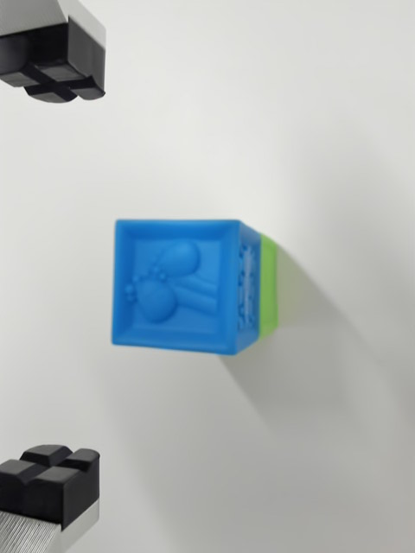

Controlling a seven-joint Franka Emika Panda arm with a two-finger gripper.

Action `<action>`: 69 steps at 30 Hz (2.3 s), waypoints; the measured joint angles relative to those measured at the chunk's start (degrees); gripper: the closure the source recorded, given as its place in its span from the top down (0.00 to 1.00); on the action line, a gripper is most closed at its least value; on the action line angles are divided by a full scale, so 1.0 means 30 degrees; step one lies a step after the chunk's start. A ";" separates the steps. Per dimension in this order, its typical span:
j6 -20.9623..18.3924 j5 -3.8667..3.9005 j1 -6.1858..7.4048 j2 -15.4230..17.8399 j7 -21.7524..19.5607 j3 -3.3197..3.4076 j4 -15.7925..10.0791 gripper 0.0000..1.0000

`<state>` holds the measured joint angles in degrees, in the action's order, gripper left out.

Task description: Stack cube

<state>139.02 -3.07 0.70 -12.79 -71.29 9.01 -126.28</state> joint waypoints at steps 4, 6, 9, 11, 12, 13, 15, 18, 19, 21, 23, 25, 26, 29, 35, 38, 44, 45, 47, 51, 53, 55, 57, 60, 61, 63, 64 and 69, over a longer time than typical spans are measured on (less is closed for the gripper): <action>-0.0738 0.0154 0.0000 0.0590 -0.0116 0.0011 0.0147 1.00; -0.1035 0.0214 0.0000 0.0818 -0.0160 0.0014 0.0214 1.00; -0.1654 0.0334 0.0000 0.1275 -0.0233 0.0018 0.0401 1.00; -0.2084 0.0400 0.0000 0.1565 -0.0280 0.0020 0.0551 1.00; -0.2284 0.0433 0.0000 0.1711 -0.0304 0.0021 0.0623 1.00; -0.2492 0.0465 0.0000 0.1849 -0.0332 0.0021 0.0690 1.00; -0.2839 0.0506 0.0000 0.2052 -0.0365 0.0022 0.0821 1.00; -0.3460 0.0583 0.0000 0.2411 -0.0421 0.0022 0.1100 1.00; -0.3668 0.0607 0.0000 0.2523 -0.0441 0.0022 0.1190 1.00; -0.4047 0.0651 0.0000 0.2752 -0.0470 0.0022 0.1362 1.00; -0.4353 0.0685 0.0000 0.2905 -0.0492 0.0022 0.1507 1.00; -0.4719 0.0732 0.0000 0.3085 -0.0521 0.0022 0.1702 1.00; -0.4898 0.0749 0.0000 0.3167 -0.0531 0.0022 0.1797 1.00; -0.5464 0.0792 0.0000 0.3409 -0.0563 0.0022 0.2119 1.00; -0.6448 0.0858 0.0000 0.3834 -0.0603 0.0022 0.2703 1.00; -0.6894 0.0877 0.0000 0.3978 -0.0625 0.0022 0.3007 1.00; -0.7631 0.0912 0.0000 0.4198 -0.0655 0.0022 0.3517 1.00; -0.7748 0.0916 0.0000 0.4236 -0.0660 0.0022 0.3599 1.00; -0.7952 0.0925 0.0000 0.4298 -0.0667 0.0022 0.3735 1.00; -0.8225 0.0935 0.0000 0.4363 -0.0675 0.0022 0.3950 1.00; -0.8353 0.0939 0.0000 0.4377 -0.0680 0.0021 0.4061 1.00; -0.8446 0.0942 0.0000 0.4392 -0.0684 0.0021 0.4126 1.00; -0.8487 0.0944 0.0000 0.4406 -0.0686 0.0021 0.4153 1.00; -0.8520 0.0944 0.0000 0.4422 -0.0687 0.0020 0.4172 1.00; -0.8519 0.0944 0.0000 0.4412 -0.0687 0.0020 0.4169 1.00; -0.8519 0.0944 0.0000 0.4401 -0.0687 0.0021 0.4166 1.00; -0.8519 0.0944 0.0000 0.4396 -0.0687 0.0020 0.4165 1.00; -0.8519 0.0944 0.0000 0.4387 -0.0687 0.0020 0.4165 1.00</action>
<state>113.46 -0.24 0.70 0.38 -73.35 9.08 -113.78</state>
